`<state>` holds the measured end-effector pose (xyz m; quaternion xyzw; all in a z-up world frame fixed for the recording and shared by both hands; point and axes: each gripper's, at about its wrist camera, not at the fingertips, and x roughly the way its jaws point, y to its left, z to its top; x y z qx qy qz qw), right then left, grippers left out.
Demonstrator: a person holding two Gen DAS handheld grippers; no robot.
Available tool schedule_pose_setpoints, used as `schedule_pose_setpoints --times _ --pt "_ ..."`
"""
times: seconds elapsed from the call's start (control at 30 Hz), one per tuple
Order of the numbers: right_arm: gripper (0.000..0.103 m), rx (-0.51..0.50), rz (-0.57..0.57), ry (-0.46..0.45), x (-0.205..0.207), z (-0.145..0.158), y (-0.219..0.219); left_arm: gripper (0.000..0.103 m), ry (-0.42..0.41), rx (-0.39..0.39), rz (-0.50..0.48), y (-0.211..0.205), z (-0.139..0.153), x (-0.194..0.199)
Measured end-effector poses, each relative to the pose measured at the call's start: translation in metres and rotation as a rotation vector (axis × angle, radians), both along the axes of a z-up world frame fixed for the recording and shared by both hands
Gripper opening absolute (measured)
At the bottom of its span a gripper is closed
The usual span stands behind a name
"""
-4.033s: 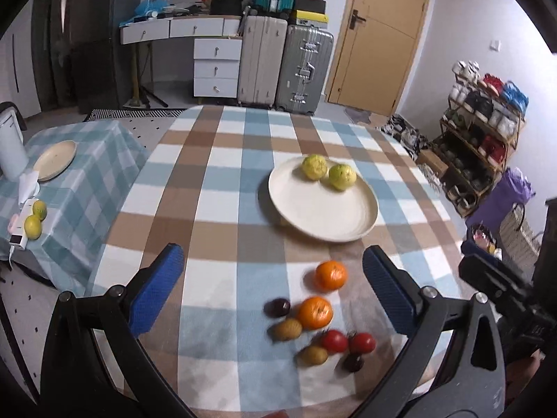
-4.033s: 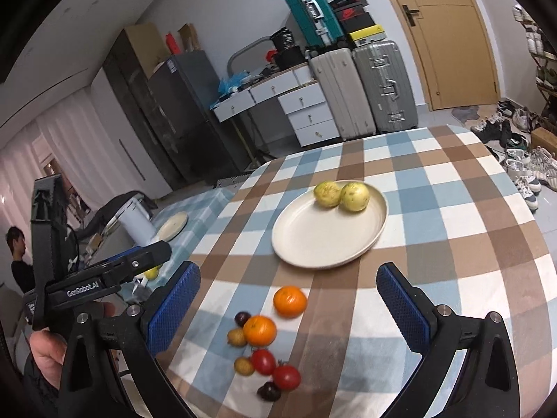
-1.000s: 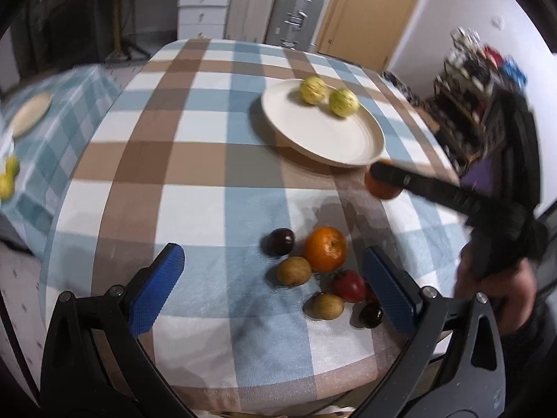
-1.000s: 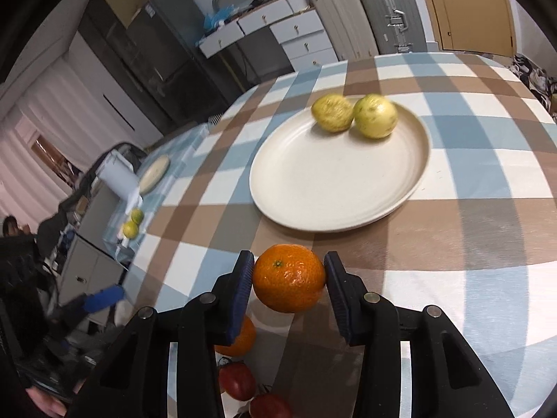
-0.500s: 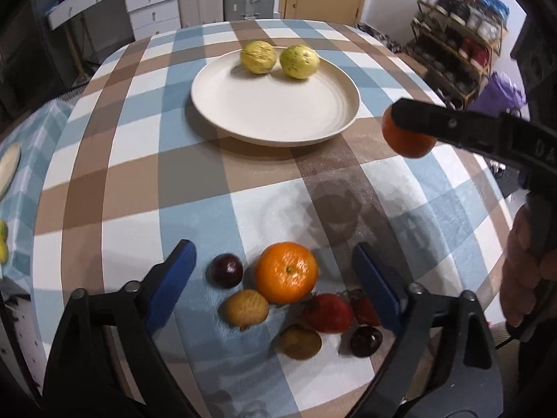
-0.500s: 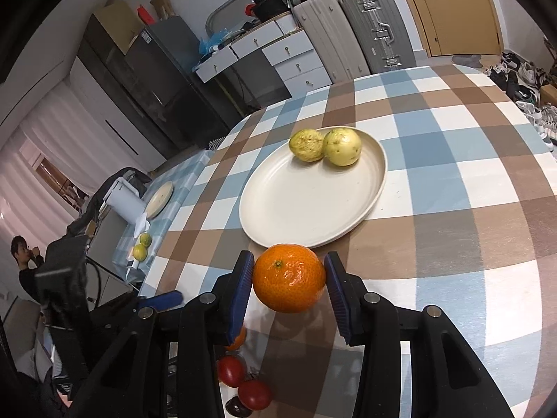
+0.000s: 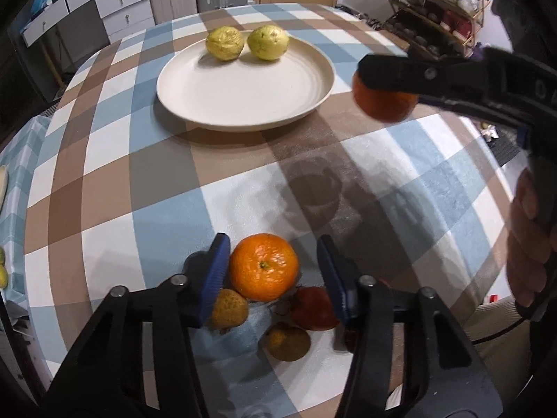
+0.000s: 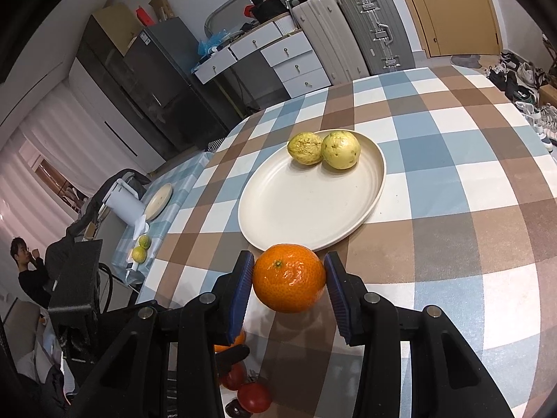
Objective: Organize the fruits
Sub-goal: 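Lift both oranges and carry them toward the white plate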
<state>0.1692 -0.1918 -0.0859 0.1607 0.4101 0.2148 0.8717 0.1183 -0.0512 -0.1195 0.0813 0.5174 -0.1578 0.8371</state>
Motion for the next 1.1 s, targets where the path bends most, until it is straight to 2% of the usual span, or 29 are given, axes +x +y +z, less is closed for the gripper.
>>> schedule_pose_setpoints --times 0.07,0.23,0.57,0.7,1.1 --pt "0.042 0.001 -0.003 -0.001 0.0 0.0 0.0 0.039 -0.001 0.011 0.009 0.002 -0.001 0.001" --pt "0.042 0.001 -0.006 0.001 0.0 0.0 -0.001 0.037 0.002 -0.015 -0.008 0.002 0.002 -0.001" --pt "0.042 0.002 -0.006 0.001 0.0 0.0 -0.001 0.036 -0.04 0.047 -0.055 -0.009 -0.001 -0.006" --pt "0.042 0.001 -0.007 0.003 0.0 -0.001 -0.001 0.035 -0.048 0.05 -0.061 -0.01 0.0 -0.007" --pt "0.042 0.011 -0.02 0.002 -0.002 -0.002 -0.007 0.034 -0.027 -0.053 -0.025 0.003 0.007 -0.001"
